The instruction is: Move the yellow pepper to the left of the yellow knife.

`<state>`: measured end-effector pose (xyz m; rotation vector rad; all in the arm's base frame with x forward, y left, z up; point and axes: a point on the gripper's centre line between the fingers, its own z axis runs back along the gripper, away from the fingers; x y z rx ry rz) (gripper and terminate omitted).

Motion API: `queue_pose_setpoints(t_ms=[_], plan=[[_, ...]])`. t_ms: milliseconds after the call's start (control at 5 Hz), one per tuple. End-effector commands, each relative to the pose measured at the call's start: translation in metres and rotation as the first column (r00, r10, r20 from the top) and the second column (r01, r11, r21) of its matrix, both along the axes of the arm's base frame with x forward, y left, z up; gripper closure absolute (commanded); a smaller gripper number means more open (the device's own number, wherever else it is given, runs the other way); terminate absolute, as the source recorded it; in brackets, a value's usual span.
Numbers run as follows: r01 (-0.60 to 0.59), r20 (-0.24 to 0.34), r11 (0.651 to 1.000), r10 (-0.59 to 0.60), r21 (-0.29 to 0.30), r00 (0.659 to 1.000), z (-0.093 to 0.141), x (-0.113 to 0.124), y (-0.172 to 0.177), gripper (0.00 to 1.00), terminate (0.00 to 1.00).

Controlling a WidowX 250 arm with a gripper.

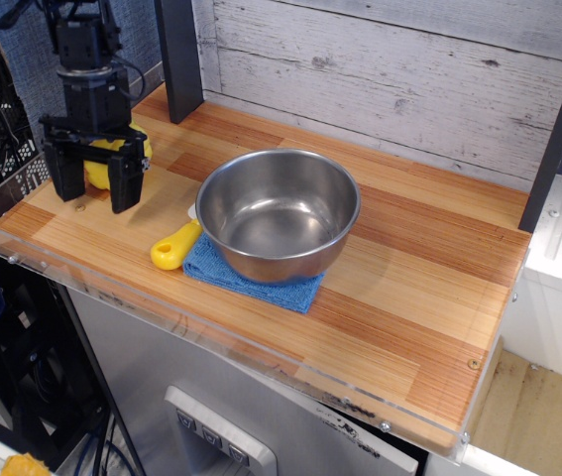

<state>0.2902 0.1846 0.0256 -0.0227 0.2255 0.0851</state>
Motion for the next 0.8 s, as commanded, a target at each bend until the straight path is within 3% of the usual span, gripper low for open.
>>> queue_pose_setpoints(t_ms=[0,200,400,600], plan=[[-0.099,0.275,0.986,0.059,0.134,0.96,0.114,-0.001,-0.032,0.0,0.0],[-0.108,0.364,0.981,0.044,0.159,0.931,0.141,-0.004,-0.049,0.0,0.0],[-0.059,0.361,0.986,-0.001,0.153,0.932,0.141,0.003,-0.059,0.0,0.0],[0.004,0.326,0.99,-0.05,0.141,0.944,0.13,0.012,-0.069,0.0,1.0]])
